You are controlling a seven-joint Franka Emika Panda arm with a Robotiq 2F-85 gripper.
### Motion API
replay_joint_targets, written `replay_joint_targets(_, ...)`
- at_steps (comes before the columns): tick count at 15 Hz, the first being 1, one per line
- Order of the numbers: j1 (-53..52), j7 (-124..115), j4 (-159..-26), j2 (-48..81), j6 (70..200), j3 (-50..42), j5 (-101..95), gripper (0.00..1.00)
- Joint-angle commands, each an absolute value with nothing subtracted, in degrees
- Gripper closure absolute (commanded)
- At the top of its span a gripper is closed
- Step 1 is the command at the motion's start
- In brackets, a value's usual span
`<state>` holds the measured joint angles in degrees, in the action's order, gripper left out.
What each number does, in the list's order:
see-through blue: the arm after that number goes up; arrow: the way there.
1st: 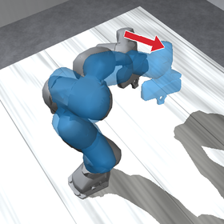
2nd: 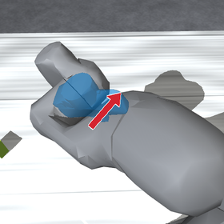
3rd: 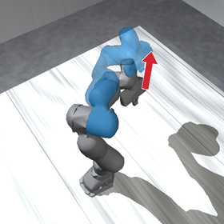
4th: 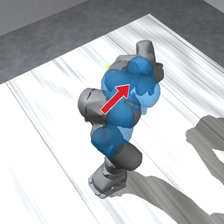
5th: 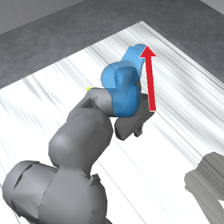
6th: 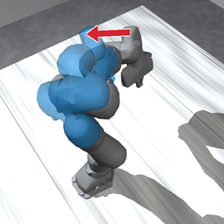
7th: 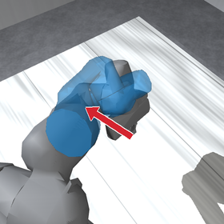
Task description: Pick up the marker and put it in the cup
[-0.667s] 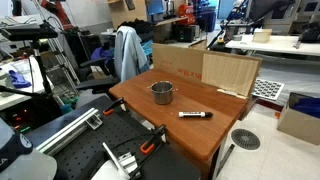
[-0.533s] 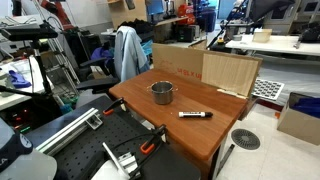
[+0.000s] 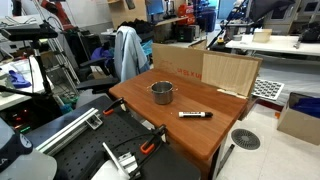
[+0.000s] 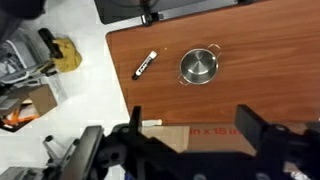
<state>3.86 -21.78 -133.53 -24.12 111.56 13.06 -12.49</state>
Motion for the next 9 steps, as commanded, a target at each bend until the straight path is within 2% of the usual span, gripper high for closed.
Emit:
replay_joint_targets(1,1.9,-21.8,-134.3,-24.7,113.2,11.2,-13.0,0.0)
replay_joint_targets(9,6.2,-28.1,-140.1,-23.2,126.1,5.0,-11.1,0.0)
